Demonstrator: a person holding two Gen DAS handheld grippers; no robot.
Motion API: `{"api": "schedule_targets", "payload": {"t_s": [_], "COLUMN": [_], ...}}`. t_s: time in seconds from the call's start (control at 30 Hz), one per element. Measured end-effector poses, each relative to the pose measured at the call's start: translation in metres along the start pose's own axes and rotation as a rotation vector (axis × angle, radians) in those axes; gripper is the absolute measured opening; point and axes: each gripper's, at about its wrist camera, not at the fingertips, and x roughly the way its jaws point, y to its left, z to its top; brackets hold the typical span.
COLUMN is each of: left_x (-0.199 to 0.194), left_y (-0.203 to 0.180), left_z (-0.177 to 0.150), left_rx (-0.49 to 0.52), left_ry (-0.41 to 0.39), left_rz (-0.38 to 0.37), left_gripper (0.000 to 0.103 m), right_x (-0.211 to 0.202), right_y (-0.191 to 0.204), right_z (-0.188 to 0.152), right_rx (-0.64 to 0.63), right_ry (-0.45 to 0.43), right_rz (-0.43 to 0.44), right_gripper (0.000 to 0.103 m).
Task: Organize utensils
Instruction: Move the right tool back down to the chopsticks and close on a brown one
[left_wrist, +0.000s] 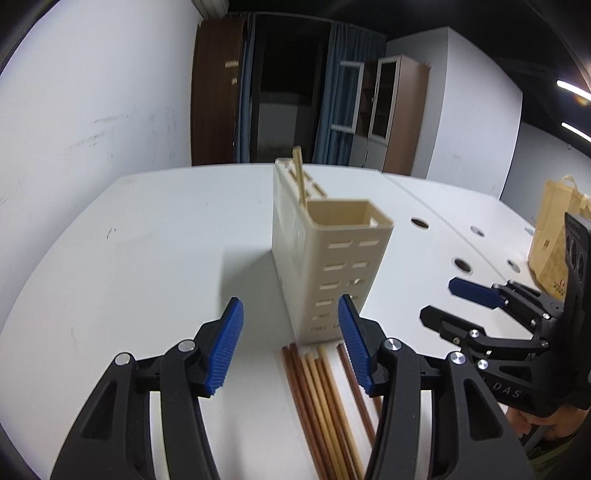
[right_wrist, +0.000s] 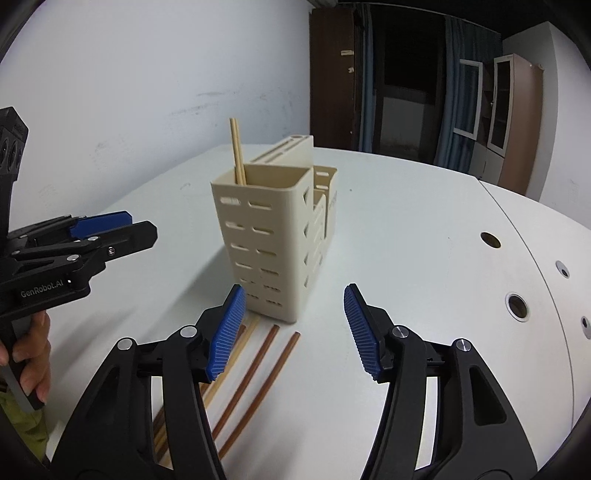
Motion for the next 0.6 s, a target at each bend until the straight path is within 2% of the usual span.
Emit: {"api": "schedule_targets", "payload": {"t_s": [0.37,0.6], "left_x": [0.042,0.075], "left_y": [0.006,0.008], "left_z": [-0.016,-0.023], "left_rx": [0.018,0.032], "left_ry": [0.190,0.335], "left_rz": [0.018,0.021], "left_gripper": [0.053,0.053], "right_x": [0.039,0.057], "right_y": [-0.004,-0.001], "right_z": [-0.016,-0.020], "right_rx": [0.064,0.050], "right_ry": [0.196,0.265], "right_rz": [0.013,-0.009], "right_gripper": [0.053,0.052]}}
